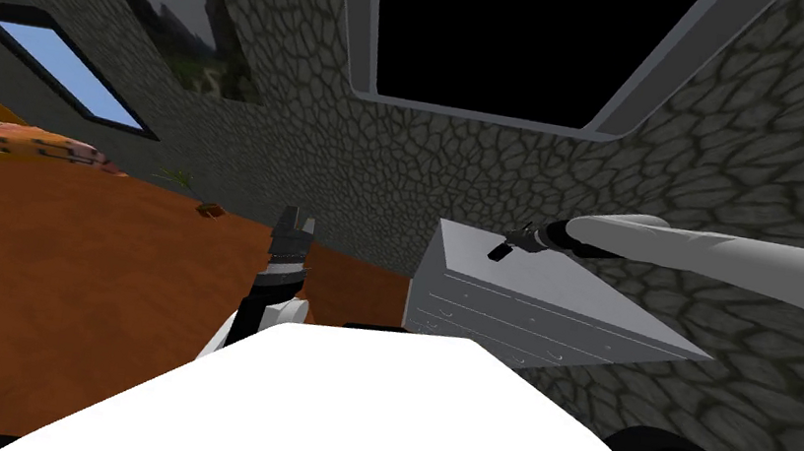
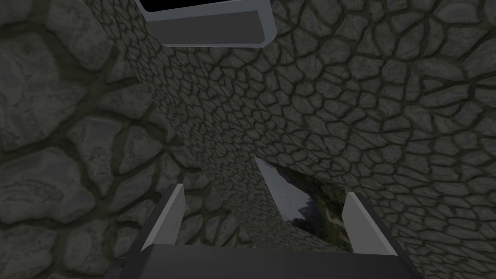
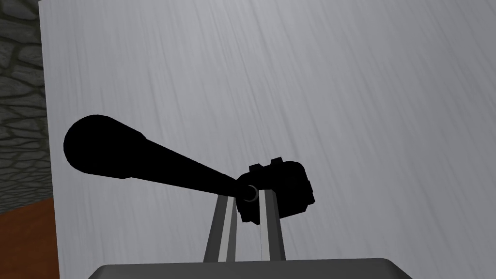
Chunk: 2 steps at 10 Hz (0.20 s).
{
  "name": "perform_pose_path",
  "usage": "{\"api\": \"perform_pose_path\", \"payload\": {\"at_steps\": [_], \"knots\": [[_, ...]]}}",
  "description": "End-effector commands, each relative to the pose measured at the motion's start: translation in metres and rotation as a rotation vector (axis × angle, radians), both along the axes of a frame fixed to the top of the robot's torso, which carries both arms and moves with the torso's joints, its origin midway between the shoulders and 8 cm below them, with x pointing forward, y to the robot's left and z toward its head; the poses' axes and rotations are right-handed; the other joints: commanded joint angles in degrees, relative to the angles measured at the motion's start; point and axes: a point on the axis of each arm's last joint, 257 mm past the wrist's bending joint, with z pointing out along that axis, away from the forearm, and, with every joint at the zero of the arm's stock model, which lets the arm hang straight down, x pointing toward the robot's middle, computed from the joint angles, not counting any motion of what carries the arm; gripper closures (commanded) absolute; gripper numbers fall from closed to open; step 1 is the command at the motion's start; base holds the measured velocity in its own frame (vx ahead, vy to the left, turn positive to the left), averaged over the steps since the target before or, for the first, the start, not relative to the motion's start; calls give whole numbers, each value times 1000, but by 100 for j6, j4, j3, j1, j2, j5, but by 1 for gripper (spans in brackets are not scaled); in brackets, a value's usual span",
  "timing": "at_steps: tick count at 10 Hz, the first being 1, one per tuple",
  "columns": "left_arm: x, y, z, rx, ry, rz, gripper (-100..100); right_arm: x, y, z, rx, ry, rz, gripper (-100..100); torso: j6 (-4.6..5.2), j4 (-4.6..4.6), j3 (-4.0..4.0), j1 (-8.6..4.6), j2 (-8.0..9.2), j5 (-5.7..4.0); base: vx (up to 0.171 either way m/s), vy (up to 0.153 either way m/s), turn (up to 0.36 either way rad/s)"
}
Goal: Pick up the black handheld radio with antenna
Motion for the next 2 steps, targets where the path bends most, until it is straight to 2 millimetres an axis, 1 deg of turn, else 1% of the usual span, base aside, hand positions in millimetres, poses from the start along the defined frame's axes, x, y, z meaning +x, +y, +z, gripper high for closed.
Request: {"api": "perform_pose_path", "payload": {"at_steps": [1,2], "knots": [[0,0,0,0,0,0,0,0,0,0,0,0,0,100,0,0,0,0,0,0,36,11,-86],[0,0,0,0,0,0,0,0,1,-1,1,1,1,0,-14,0,2,0,7,1,4,2,12]]}}
